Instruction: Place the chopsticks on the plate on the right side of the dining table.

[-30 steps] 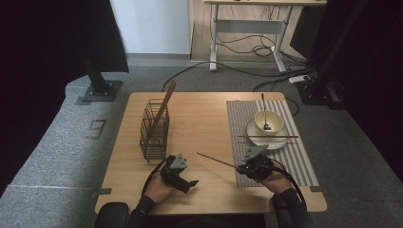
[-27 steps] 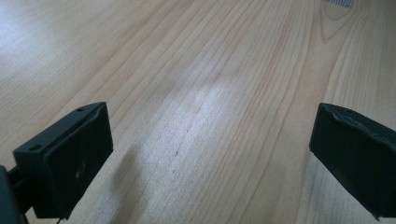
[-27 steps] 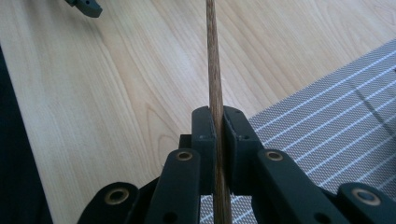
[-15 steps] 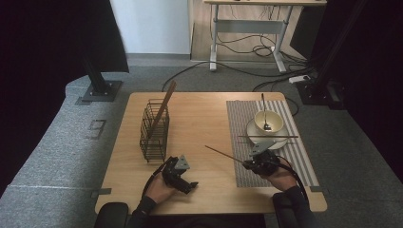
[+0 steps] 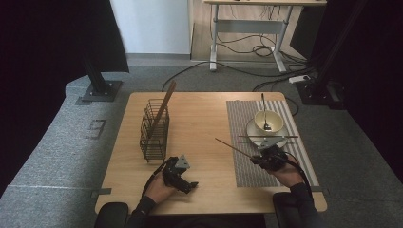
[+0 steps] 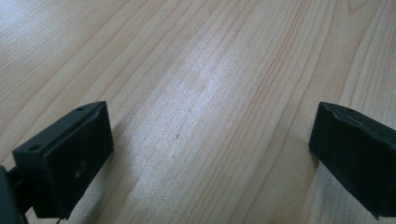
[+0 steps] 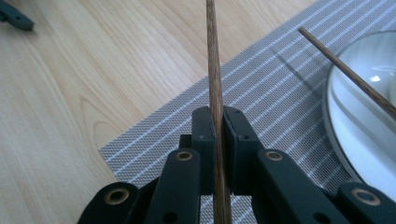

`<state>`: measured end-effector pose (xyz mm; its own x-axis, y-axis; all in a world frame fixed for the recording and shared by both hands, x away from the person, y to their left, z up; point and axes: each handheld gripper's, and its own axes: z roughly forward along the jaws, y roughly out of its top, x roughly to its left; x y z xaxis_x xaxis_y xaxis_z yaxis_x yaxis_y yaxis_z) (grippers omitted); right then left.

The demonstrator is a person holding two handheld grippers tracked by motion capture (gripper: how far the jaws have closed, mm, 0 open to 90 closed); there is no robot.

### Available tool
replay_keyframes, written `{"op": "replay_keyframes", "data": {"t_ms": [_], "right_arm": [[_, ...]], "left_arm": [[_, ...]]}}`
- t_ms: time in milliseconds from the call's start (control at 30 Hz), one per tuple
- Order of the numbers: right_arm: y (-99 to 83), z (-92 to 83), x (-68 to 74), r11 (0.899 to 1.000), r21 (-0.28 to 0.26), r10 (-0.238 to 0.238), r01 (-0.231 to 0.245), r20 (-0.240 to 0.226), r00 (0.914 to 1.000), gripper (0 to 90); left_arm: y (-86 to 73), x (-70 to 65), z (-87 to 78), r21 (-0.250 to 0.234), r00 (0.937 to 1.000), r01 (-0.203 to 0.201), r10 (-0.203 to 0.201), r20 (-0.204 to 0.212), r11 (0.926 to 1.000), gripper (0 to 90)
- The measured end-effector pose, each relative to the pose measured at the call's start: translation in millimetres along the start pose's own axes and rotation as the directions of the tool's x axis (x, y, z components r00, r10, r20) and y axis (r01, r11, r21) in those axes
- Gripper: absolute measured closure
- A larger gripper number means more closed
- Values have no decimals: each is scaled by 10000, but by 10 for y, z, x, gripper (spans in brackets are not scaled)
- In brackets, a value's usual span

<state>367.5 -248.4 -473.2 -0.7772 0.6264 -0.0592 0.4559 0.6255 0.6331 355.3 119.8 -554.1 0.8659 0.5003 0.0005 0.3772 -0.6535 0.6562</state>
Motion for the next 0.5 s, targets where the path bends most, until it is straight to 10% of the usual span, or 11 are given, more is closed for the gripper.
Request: {"op": "replay_keyframes", "data": {"t_ms": [500], "right_arm": [[-130, -76, -312, 9959, 15, 898, -901, 718, 9934, 829]], "left_arm": [[0, 1, -1, 10, 10000, -21, 21, 6, 10000, 0]]}}
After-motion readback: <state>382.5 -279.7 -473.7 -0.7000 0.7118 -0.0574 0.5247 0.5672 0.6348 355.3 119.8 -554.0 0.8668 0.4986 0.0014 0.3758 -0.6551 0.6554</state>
